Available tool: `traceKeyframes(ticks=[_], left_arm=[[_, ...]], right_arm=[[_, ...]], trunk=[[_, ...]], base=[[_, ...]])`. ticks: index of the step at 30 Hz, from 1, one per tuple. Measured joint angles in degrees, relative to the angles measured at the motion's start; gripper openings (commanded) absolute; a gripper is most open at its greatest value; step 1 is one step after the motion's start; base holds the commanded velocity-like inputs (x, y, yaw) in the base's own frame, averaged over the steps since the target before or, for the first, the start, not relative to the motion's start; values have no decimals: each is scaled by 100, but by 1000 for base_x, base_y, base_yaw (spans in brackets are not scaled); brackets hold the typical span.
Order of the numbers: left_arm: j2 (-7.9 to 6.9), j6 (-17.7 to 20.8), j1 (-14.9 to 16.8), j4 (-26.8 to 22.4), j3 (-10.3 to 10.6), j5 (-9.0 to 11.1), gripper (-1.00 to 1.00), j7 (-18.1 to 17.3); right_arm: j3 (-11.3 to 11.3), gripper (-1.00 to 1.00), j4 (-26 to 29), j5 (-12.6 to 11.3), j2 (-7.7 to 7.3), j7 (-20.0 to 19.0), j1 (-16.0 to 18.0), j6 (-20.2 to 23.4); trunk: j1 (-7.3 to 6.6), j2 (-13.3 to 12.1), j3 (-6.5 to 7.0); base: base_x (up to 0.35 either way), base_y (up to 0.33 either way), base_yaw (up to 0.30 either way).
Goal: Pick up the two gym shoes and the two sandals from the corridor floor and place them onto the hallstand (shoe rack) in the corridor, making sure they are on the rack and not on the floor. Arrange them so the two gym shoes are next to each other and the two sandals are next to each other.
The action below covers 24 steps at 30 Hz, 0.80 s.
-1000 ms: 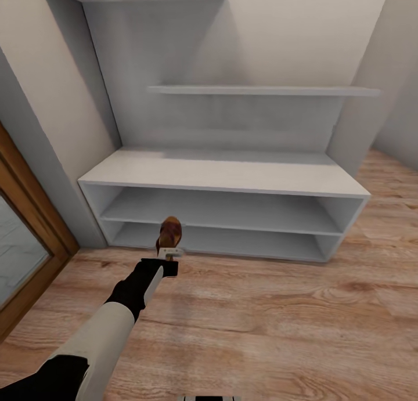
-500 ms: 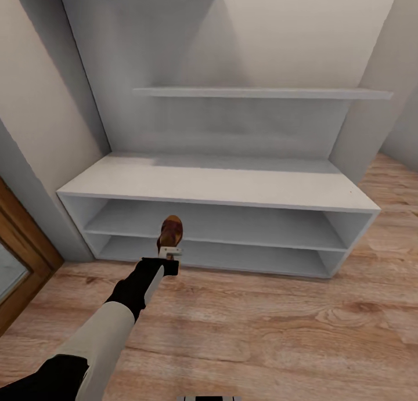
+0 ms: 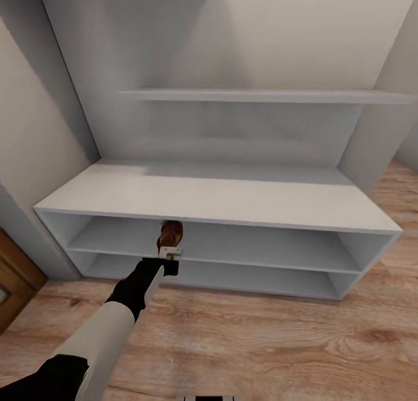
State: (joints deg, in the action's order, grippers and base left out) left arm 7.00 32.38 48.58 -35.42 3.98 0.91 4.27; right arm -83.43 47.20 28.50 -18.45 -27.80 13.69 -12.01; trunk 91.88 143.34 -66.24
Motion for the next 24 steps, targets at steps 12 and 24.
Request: traceKeyframes(ticks=[12, 24], left_arm=[[14, 0, 0, -9, 6, -2, -100, 0], [14, -1, 0, -10, 6, -3, -100, 5]], right_arm=[[0, -100, 1, -6, 0, 1, 0, 0], [-1, -100, 0, -7, 0, 1, 0, 0]], trunk=[[2, 0, 0], [2, 0, 0]], base=[[241, -118, 0], [82, -6, 0]])
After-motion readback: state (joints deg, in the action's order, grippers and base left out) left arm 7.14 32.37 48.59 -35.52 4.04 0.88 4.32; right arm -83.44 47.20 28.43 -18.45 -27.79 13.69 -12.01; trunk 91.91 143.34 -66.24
